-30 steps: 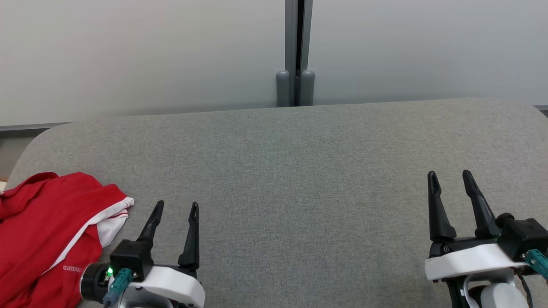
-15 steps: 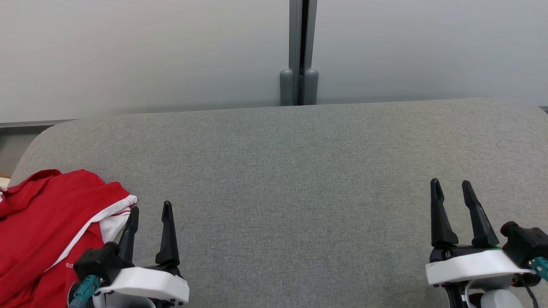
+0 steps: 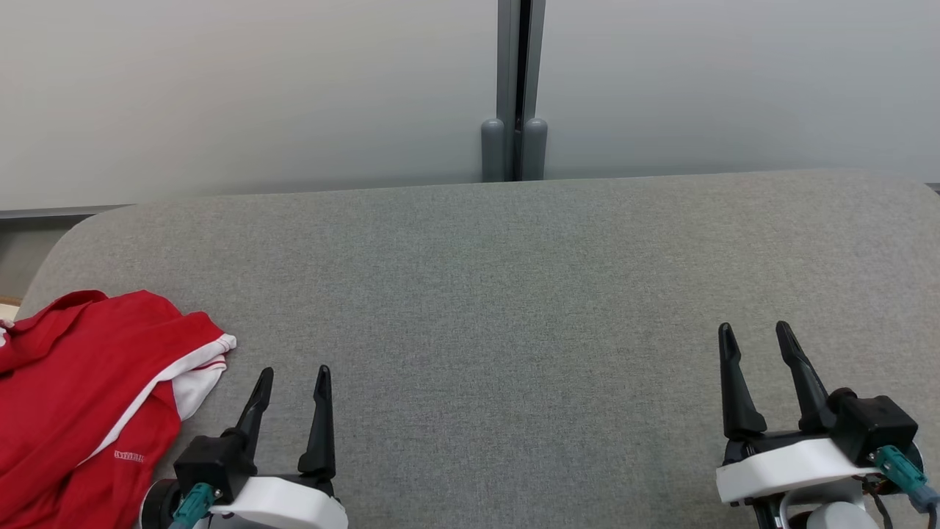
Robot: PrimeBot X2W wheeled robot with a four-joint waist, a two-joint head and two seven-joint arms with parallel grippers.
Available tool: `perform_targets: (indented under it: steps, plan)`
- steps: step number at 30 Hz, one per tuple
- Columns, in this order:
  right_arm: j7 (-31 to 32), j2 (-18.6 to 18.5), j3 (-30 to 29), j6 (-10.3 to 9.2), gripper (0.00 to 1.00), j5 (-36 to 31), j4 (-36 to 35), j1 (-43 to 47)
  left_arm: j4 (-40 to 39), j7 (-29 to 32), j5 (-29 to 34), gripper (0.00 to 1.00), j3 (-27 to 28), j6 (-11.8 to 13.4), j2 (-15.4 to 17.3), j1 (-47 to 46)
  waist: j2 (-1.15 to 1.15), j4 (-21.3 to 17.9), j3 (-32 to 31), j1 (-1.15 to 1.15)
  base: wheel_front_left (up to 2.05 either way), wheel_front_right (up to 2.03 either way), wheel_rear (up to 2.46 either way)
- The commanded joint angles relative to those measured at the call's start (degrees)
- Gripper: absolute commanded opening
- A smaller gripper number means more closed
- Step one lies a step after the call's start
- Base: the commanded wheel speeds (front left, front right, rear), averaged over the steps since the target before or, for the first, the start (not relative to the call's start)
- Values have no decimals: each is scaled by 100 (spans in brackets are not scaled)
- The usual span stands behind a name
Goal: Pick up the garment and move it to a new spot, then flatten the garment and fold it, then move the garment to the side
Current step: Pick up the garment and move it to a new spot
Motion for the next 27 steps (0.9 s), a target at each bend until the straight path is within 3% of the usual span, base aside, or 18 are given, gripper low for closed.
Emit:
perform_targets:
  steps: [1, 13, 27]
  plan:
    - [-57, -29, 9, 18, 100, -82, -3, -74, -7, -40, 90, 100, -12, 18, 20, -51, 0, 0, -1, 0, 0, 0, 0]
    - [-172, -31, 65, 18, 100, -387, 99, -71, 31, -156, 565, 100, -73, 63, 23, -43, 0, 7, -36, 0, 0, 0, 0]
    - [-155, -31, 51, 18, 100, -175, 197, -53, 47, -147, 440, 100, -118, 81, 23, -43, 0, 113, -86, 0, 0, 0, 0]
